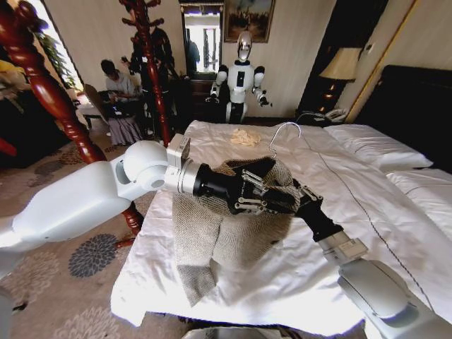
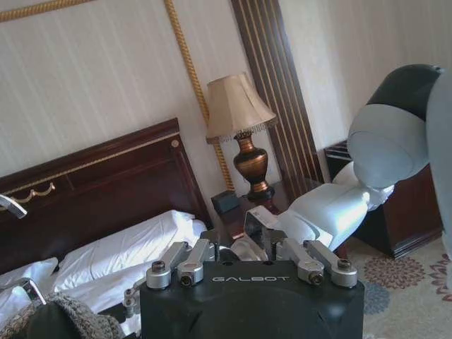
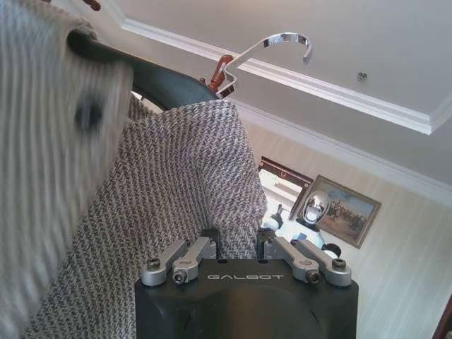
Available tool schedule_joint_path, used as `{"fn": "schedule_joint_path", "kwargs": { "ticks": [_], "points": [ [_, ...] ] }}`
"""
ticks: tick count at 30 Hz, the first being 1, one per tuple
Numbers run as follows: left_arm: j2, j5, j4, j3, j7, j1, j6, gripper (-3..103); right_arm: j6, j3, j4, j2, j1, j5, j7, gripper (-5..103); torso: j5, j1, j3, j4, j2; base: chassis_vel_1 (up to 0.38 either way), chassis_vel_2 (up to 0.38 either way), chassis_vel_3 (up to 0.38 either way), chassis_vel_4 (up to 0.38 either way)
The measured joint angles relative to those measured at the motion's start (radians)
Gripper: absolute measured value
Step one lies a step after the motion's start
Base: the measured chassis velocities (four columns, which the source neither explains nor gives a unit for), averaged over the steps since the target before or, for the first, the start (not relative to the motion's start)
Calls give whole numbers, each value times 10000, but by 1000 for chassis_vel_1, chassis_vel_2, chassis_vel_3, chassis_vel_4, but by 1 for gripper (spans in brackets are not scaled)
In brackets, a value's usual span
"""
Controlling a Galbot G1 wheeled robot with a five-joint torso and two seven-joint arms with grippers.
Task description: Pick up the clothes from the bed and hang them on the clothes hanger.
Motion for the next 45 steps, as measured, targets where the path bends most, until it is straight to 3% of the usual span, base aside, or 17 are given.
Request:
{"fn": "schedule_joint_path", "kwargs": {
  "ticks": [1, 2, 3, 5, 11, 13, 16, 17, 21, 23, 25, 27, 28, 31, 35, 40, 45],
  "points": [
    [0, 0, 0, 0, 0, 0, 0, 35, 0, 0, 0, 0, 0, 0, 0, 23, 0, 0, 0, 0, 0, 0, 0, 0, 0],
    [77, -72, 21, -83, 196, -63, -76, 45, 0, -23, 0, 18, -12, 180, 48, 23, 1, 0, 0, 1, 0, 0, 0, 0, 0],
    [148, -127, 38, -155, 316, -109, -113, 45, 1, -43, 0, 36, -18, 308, 79, 23, 1, 0, 0, 1, 0, 0, 0, 0, 0],
    [296, -235, 96, -348, 503, -177, -163, 57, 9, -83, 26, 73, -24, 562, 139, 23, 0, 0, 0, 2, 0, 0, 0, 0, 0],
    [585, -513, 182, -1112, 409, -99, -211, 73, 75, -76, -13, 65, -19, 705, 303, 23, 1, -1, -1, 3, 0, 0, 0, 0, 0],
    [749, -593, 330, -1850, -340, 151, -153, 84, 119, -48, -63, 44, -25, 699, 362, 23, 1, 0, -1, 0, 0, 0, 0, 0, 0],
    [1088, -1333, 590, -2863, -2633, 721, 331, 97, 188, -16, -113, -27, 14, 534, 379, 23, 0, 0, 0, 1, 0, 0, 0, 0, 0],
    [1088, -1333, 590, -2863, -2633, 721, 331, 97, 188, -16, -113, -27, 14, 534, 379, 23, 0, 0, 0, 1, 0, 0, 0, 0, 0],
    [1525, -3261, 390, -3959, -4380, 1670, 1062, 100, 309, 146, -317, -175, 118, -210, 379, 23, -1, 1, 0, 1, 0, 0, 0, 0, 0],
    [1838, -3776, 127, -4527, -4575, 2275, 1241, 100, 365, 216, -449, -279, 190, -543, 379, 23, 1, 1, 0, -3, 0, 0, 0, 0, 0],
    [2429, -4014, -307, -5127, -4442, 3157, 1428, 100, 389, 257, -582, -453, 263, -775, 379, 23, -2, 0, 0, 4, -1, 0, 0, 0, 0],
    [3141, -3538, -645, -5729, -3713, 4089, 1441, 100, 388, 259, -656, -588, 294, -801, 400, 23, -2, -1, -1, 6, 0, 0, 0, 0, 0],
    [3141, -3538, -645, -5729, -3713, 4089, 1441, 100, 388, 259, -656, -588, 294, -801, 400, 23, -2, -1, -1, 6, 0, 0, 0, 0, 0],
    [3971, -2245, -854, -6435, -2541, 5225, 1155, 100, 378, 221, -714, -622, 319, -786, 410, 23, 3, -2, -1, 4, 0, 0, 0, 0, 0],
    [4386, -1372, -853, -6727, -1753, 5762, 833, 100, 365, 209, -693, -612, 290, -779, 411, 23, 1, -1, 0, 0, 0, 0, 0, 0, 0],
    [4555, -286, -1119, -6454, -995, 5455, 554, 100, 326, 208, -548, -665, 284, -767, 407, 23, 2, -1, -1, 0, 0, 0, 0, 0, 0],
    [4518, -18, -1380, -6111, -997, 5191, 663, 100, 228, 216, -364, -739, 281, -753, 406, 23, 2, -1, -1, -1, 0, 0, 0, 0, 0]
  ]
}}
